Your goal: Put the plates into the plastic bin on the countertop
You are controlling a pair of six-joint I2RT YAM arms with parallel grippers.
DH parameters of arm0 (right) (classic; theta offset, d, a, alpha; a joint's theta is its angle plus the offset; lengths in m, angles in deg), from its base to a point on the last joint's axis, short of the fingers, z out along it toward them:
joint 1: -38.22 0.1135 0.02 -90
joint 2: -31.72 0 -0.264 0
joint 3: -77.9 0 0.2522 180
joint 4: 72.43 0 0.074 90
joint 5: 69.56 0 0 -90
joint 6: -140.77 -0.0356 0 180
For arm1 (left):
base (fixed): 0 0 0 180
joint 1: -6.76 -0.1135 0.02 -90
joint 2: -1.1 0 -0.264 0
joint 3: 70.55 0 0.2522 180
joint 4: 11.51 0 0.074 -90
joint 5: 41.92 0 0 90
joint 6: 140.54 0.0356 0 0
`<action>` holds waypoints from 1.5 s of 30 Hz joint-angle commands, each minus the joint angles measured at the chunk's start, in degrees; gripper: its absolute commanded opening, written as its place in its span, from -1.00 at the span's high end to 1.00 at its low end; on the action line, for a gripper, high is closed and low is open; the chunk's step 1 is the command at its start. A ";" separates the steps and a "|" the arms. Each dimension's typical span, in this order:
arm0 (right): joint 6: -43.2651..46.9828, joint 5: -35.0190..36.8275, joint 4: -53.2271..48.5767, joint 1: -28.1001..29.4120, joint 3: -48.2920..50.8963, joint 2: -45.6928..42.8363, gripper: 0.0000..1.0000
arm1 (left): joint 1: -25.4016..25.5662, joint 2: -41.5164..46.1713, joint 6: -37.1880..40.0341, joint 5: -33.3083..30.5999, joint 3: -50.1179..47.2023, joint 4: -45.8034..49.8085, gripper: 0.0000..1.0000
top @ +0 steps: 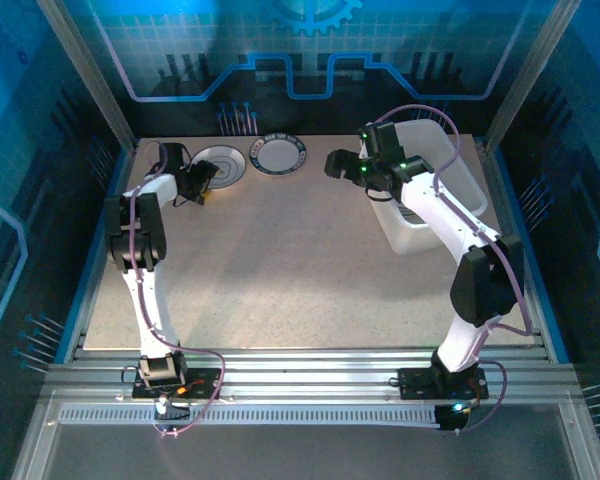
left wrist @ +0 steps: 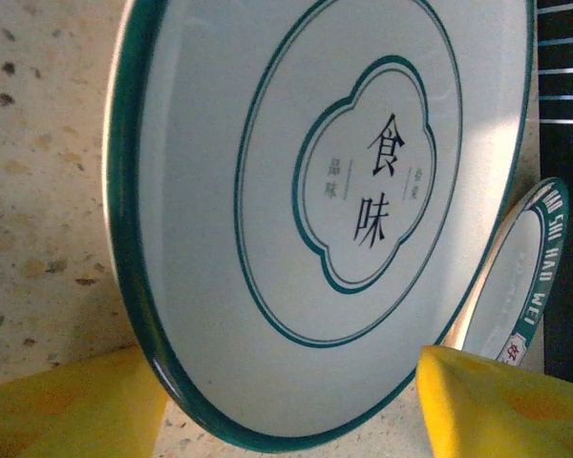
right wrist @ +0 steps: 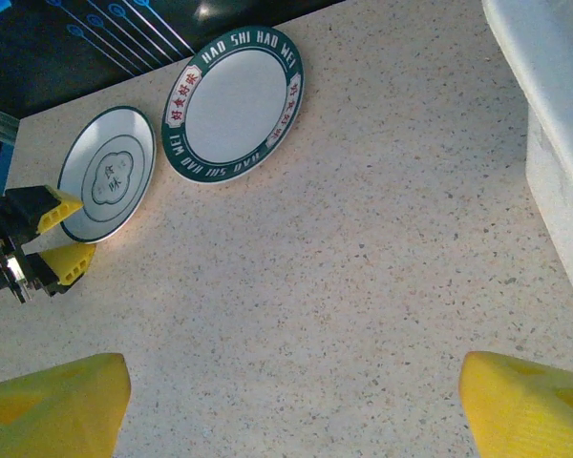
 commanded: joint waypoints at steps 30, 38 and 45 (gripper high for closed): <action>-4.81 -2.80 4.01 -0.23 12.37 -14.44 -0.79 | 0.91 29.44 -0.03 7.65 -24.75 -12.32 1.00; -8.65 -12.48 10.80 -0.26 18.53 -20.28 -0.79 | 7.38 41.27 0.17 10.54 -26.37 -11.72 1.00; -11.16 -18.86 16.33 -0.01 21.86 -23.71 -0.81 | 16.25 44.23 -1.47 10.26 -23.69 -11.81 1.00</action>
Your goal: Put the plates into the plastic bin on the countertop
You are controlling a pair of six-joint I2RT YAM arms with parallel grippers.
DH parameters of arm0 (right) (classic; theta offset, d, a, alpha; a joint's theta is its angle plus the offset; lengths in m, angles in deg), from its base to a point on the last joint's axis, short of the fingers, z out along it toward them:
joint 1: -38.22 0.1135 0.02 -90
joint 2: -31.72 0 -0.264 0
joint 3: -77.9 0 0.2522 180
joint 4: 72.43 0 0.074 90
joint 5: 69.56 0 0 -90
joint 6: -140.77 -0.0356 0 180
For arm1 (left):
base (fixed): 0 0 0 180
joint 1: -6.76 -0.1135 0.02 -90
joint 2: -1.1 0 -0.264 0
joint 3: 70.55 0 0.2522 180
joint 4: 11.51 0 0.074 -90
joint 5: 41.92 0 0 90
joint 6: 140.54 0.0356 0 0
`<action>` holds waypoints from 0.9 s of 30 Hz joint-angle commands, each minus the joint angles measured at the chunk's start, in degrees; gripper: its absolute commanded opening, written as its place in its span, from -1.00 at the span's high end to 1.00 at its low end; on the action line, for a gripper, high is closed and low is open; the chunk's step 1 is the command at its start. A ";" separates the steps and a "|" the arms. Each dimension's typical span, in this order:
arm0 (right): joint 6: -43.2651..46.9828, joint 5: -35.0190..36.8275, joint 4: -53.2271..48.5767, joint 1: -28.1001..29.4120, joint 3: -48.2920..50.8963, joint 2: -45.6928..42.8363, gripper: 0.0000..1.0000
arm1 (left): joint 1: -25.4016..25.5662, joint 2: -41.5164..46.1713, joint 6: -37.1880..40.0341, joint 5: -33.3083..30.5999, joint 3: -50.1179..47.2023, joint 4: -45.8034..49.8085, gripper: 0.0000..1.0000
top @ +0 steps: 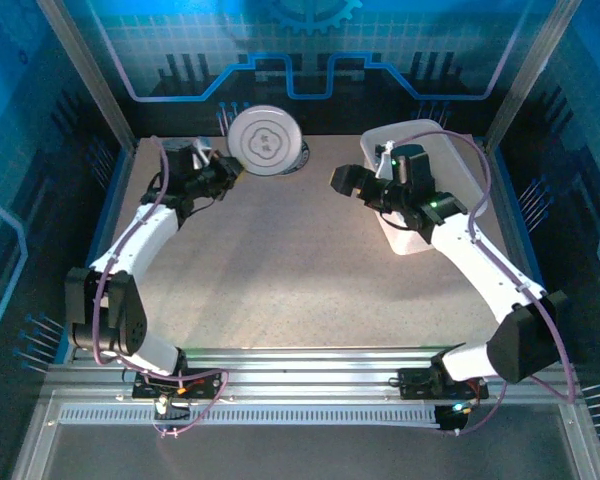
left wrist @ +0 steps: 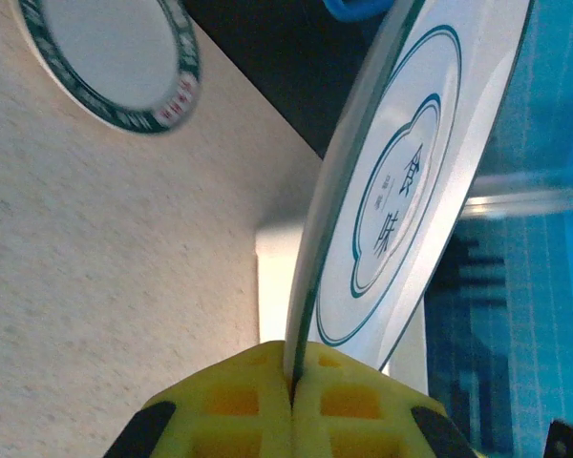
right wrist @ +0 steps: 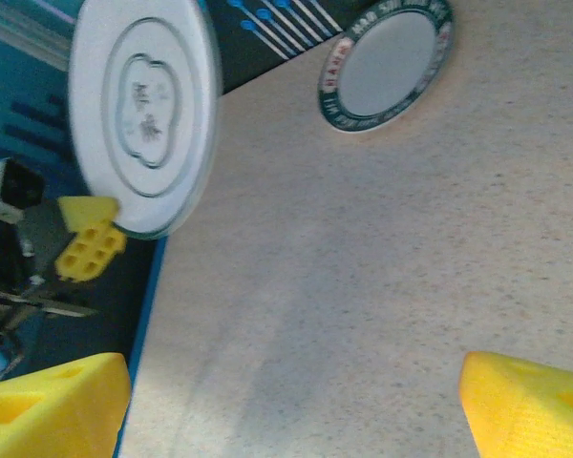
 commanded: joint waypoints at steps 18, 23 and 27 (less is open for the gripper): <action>-9.23 1.61 14.74 -1.09 6.08 -0.49 -0.34 | 13.84 2.05 -3.97 1.89 4.53 -4.66 1.00; -12.55 3.87 19.45 -1.65 8.91 -0.97 0.17 | 15.19 1.00 -4.72 2.86 5.22 -5.50 1.00; -13.71 3.93 20.80 -2.04 9.92 -0.84 0.45 | 16.41 -0.10 -5.14 3.96 6.34 -5.76 1.00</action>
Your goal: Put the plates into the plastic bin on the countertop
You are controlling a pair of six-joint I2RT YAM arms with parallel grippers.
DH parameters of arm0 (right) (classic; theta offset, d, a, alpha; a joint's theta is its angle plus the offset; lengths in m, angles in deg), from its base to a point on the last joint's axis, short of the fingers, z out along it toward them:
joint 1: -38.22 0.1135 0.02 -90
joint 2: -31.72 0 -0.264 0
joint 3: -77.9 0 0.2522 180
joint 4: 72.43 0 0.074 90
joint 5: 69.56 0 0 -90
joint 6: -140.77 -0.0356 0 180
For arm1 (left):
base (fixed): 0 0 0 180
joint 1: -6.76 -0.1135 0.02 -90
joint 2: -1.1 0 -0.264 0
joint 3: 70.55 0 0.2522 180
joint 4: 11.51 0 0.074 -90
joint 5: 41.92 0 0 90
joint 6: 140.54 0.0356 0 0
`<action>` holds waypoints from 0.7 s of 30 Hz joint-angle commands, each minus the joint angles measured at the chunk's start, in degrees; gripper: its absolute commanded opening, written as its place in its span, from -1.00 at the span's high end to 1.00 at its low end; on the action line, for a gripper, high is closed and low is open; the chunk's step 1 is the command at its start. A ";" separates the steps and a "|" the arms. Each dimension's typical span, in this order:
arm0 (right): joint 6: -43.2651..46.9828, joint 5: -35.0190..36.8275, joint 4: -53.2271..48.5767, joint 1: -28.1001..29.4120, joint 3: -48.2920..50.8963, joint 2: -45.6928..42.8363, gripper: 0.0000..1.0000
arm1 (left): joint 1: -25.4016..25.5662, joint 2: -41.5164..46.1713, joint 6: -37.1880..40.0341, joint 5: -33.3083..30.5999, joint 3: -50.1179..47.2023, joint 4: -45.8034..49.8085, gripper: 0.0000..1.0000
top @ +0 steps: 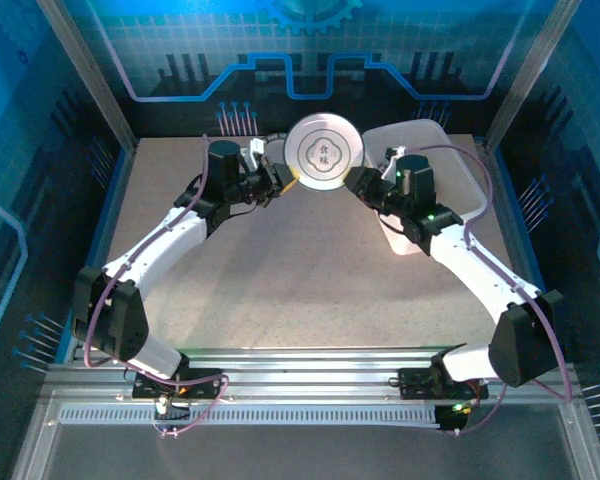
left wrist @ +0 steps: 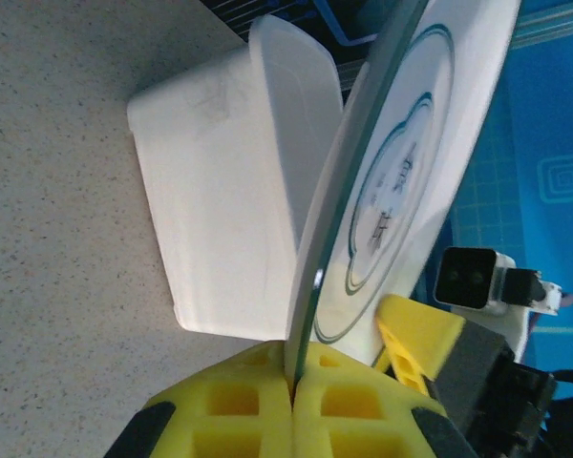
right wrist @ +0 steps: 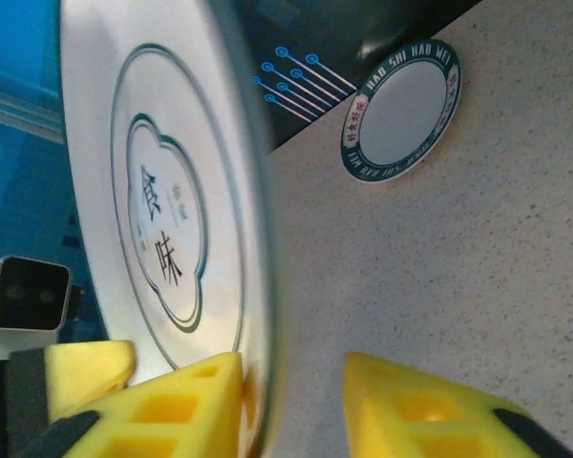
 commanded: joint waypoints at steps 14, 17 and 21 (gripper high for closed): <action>-3.24 6.02 3.86 -6.45 6.09 -11.58 1.00 | 3.56 -6.60 -0.56 5.13 13.02 0.13 0.06; -2.87 5.43 2.34 -9.58 5.54 -13.42 1.00 | 3.59 -8.15 0.10 4.36 15.30 1.08 -0.35; -2.23 5.31 -0.32 -13.57 4.85 -14.42 1.00 | 3.43 -9.40 2.91 2.54 18.29 4.45 -0.71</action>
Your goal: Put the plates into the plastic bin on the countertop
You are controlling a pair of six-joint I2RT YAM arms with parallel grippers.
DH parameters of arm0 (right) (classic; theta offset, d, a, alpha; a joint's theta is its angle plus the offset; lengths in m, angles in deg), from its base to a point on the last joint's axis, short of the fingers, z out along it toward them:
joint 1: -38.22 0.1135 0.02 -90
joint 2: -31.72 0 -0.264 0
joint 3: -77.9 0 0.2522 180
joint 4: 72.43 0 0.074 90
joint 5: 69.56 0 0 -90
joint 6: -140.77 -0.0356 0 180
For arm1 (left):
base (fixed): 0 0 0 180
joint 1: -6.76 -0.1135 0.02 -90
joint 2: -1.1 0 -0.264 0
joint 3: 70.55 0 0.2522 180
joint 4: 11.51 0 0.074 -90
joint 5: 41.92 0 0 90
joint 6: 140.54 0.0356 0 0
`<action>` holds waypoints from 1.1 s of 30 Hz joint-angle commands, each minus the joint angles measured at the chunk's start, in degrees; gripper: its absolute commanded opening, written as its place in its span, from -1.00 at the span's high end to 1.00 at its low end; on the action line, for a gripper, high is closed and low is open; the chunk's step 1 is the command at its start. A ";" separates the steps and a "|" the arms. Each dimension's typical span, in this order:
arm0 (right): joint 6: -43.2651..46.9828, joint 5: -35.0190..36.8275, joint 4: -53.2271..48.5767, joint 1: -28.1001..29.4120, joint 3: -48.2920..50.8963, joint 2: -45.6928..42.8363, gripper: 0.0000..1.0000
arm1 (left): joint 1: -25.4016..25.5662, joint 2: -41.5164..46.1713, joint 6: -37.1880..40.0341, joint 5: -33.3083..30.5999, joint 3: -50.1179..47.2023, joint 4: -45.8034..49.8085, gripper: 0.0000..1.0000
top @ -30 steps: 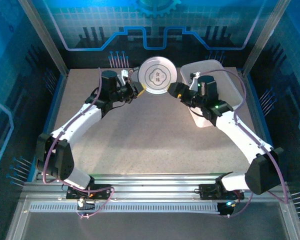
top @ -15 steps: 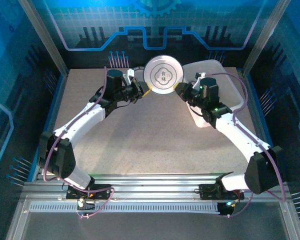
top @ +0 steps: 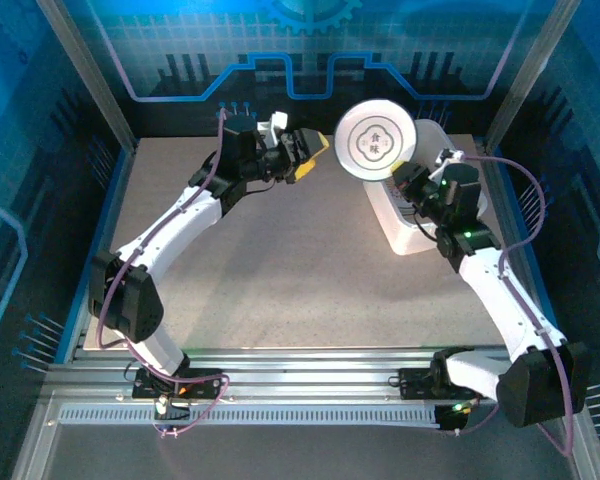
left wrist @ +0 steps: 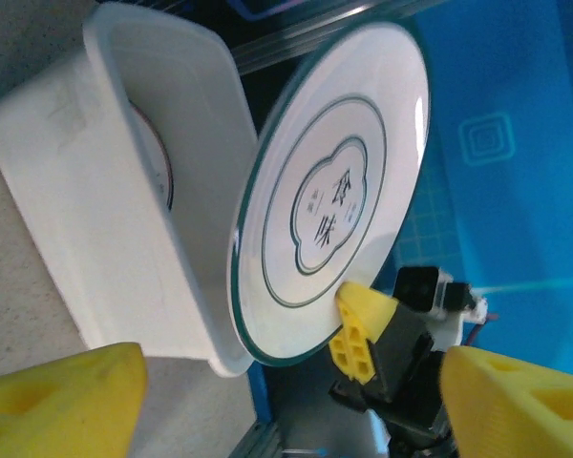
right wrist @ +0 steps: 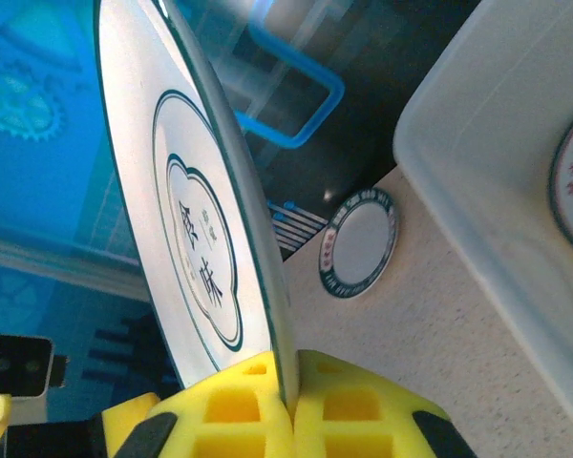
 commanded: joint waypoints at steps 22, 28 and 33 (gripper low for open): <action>0.51 6.60 -9.65 -11.60 -5.03 13.05 1.00 | -15.41 -9.68 9.70 -5.25 3.39 8.82 -0.86; -2.84 10.75 -9.43 -11.89 -6.34 16.71 1.00 | -16.41 -16.05 8.66 -5.06 6.91 8.72 -0.86; -2.92 10.04 -10.66 -12.00 -9.83 21.43 1.00 | -16.67 -20.80 8.01 -5.19 9.96 8.60 -0.85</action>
